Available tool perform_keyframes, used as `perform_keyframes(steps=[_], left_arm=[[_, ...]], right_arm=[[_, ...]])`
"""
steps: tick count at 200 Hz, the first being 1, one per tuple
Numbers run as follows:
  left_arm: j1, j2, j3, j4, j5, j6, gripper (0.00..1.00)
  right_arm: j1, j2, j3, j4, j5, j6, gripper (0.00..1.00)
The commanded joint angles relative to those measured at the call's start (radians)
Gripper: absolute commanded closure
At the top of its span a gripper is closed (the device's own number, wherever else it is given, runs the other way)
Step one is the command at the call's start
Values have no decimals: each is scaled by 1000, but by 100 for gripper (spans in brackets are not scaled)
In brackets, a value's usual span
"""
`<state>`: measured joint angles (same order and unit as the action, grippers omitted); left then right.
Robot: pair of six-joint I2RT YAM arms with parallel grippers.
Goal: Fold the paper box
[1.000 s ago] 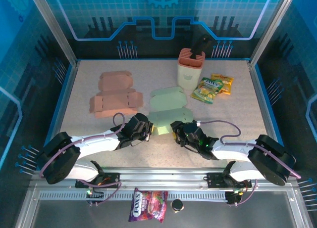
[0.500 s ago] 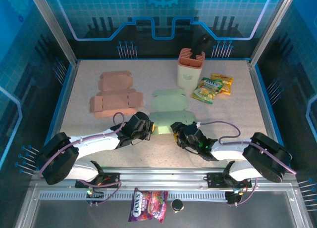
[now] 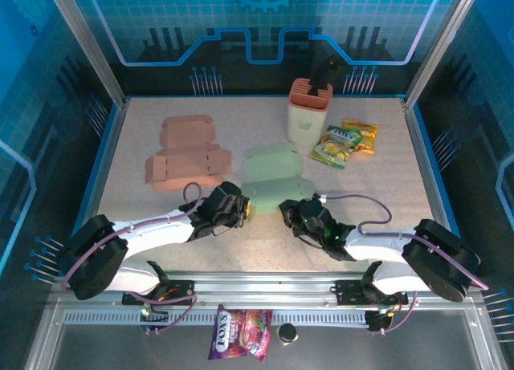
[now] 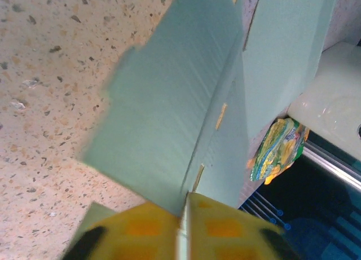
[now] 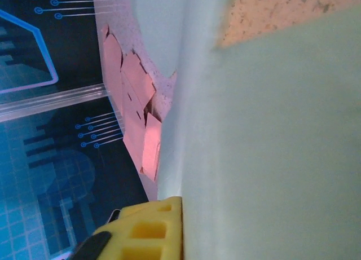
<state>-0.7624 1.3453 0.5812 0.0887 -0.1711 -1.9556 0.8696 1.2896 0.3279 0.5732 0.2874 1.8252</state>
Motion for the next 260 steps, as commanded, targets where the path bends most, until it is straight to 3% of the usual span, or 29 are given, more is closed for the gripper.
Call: perform_keyframes(steps=[1, 18, 60, 109, 158, 173, 196, 212, 260], left_arm=[[-6, -56, 38, -75, 30, 36, 56], [-6, -127, 95, -217, 30, 108, 38], [3, -326, 256, -552, -37, 344, 24], [102, -407, 437, -718, -86, 614, 25], [281, -248, 615, -763, 111, 776, 29], [313, -178, 650, -765, 191, 807, 29], [339, -89, 674, -737, 304, 862, 32], [343, -37, 700, -749, 343, 917, 34], [344, 54, 678, -751, 385, 1066, 38]], right_arm=[[-25, -42, 47, -77, 31, -26, 95], [-63, -91, 115, -190, -7, -68, 100], [-166, -216, 371, -630, -68, -126, 100], [-185, -288, 730, -1192, -66, -85, 100], [-192, -155, 1198, -1665, -84, -3, 100], [-260, -101, 1208, -1602, -168, -24, 100], [-370, -43, 1008, -1266, -330, -22, 100], [-420, 20, 919, -1141, -411, -44, 100], [-489, 111, 741, -865, -494, -98, 100]])
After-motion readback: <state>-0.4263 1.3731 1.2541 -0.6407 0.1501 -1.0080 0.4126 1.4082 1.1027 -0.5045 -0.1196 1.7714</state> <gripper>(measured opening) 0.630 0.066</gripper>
